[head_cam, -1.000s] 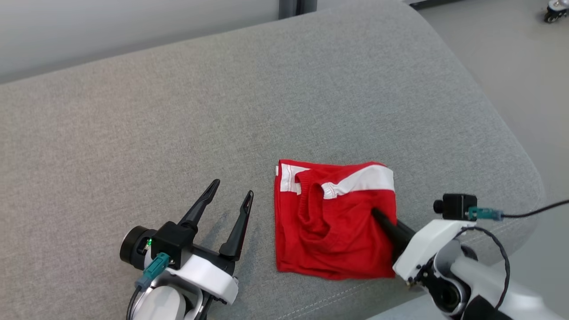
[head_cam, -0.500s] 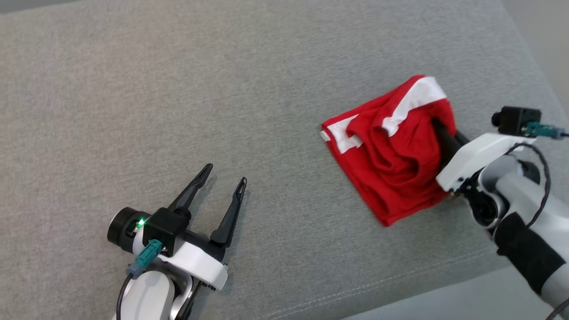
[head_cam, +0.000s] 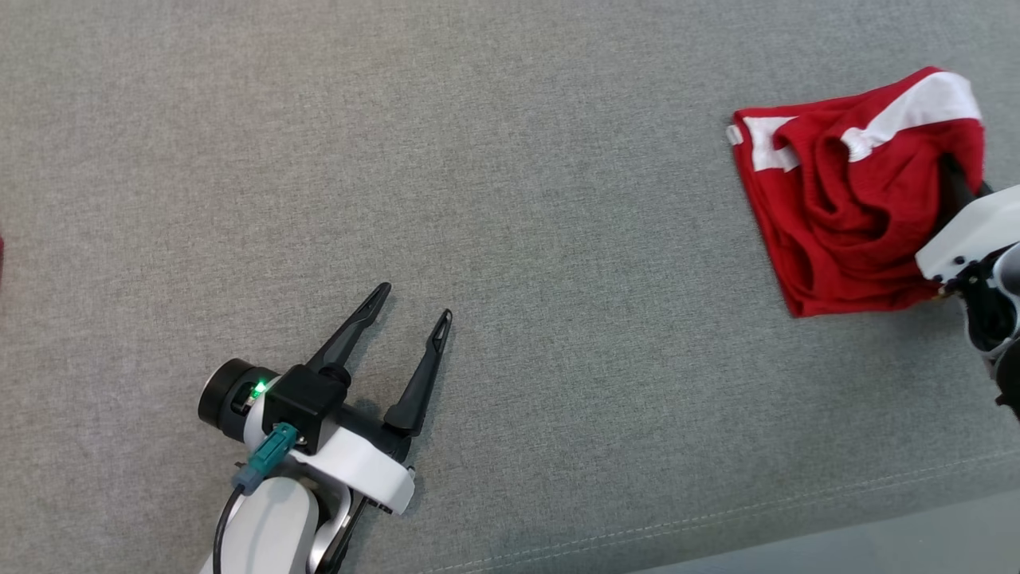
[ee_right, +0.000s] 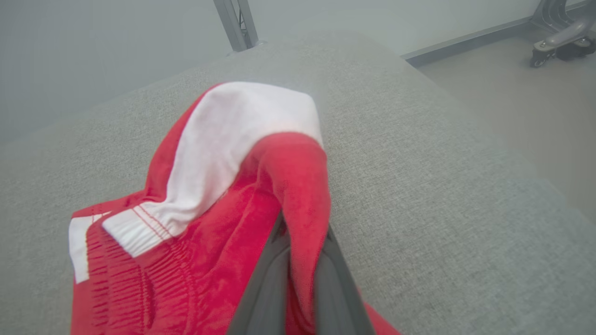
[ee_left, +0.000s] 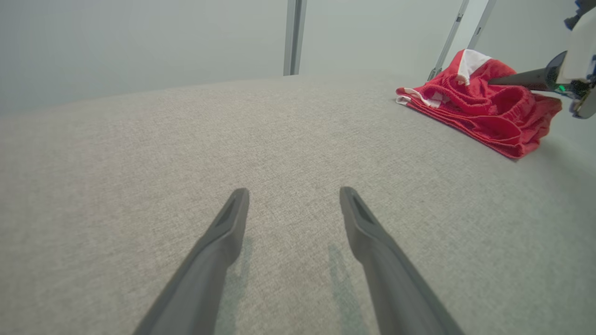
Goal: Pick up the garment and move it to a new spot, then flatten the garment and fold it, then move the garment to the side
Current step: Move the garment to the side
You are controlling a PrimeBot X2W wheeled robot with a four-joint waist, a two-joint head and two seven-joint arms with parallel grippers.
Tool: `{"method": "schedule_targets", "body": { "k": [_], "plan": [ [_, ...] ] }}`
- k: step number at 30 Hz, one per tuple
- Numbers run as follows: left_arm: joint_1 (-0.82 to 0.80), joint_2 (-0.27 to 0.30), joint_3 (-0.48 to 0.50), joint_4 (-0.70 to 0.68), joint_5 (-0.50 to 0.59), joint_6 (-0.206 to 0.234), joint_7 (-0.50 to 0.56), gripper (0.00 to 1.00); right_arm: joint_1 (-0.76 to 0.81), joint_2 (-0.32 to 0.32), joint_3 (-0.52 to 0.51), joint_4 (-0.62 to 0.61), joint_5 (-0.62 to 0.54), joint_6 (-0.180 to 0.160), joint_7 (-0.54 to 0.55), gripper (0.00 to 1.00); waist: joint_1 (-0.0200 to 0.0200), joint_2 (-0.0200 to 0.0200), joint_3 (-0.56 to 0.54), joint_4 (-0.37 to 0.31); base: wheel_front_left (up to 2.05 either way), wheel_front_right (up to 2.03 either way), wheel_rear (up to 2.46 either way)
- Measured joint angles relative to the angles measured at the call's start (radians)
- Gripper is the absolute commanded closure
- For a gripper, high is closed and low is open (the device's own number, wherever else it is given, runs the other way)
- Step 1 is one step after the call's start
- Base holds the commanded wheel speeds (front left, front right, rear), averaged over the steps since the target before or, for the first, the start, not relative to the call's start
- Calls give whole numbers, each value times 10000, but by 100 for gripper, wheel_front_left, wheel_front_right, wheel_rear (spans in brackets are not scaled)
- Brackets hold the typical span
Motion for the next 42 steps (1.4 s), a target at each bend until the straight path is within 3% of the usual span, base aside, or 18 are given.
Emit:
{"method": "schedule_targets", "body": {
  "k": [11,19,25,26,27,29,30,38,42],
  "plan": [
    [-81,190,-186,-96,0,0,-4,0,-1190,-619,-729,531,-1009,0,0,100,0,0,455,218,0,0,0],
    [-173,209,-244,-184,0,0,-54,0,-1113,-1179,-1572,596,-1607,0,0,100,0,0,625,309,0,0,0],
    [-267,224,-244,-232,0,0,-54,0,-1028,-1164,-2021,692,-2008,0,-2,100,0,0,695,342,0,0,0],
    [-267,226,-242,-238,0,0,-54,0,-1034,-1106,-2044,696,-2138,0,-2,92,0,1,697,340,0,0,0],
    [-267,226,-240,-238,0,0,-54,0,-1036,-1028,-2098,700,-2272,0,-2,92,-1,0,697,338,0,0,0],
    [-270,221,-242,-238,0,0,-54,0,-1039,-924,-2313,698,-2441,0,-2,52,0,0,687,344,0,0,0],
    [-271,219,-242,-236,0,0,-54,0,-1038,-926,-2414,698,-2533,0,-2,0,0,0,676,351,0,0,0],
    [-275,184,-228,-125,0,0,-54,0,-1086,-1425,-3480,721,-3919,0,-6,0,0,0,537,400,0,0,0],
    [-274,105,-178,-82,-2,0,-54,0,-1104,-1281,-4305,696,-4849,0,-8,0,0,0,258,357,0,0,0]
  ]
}}
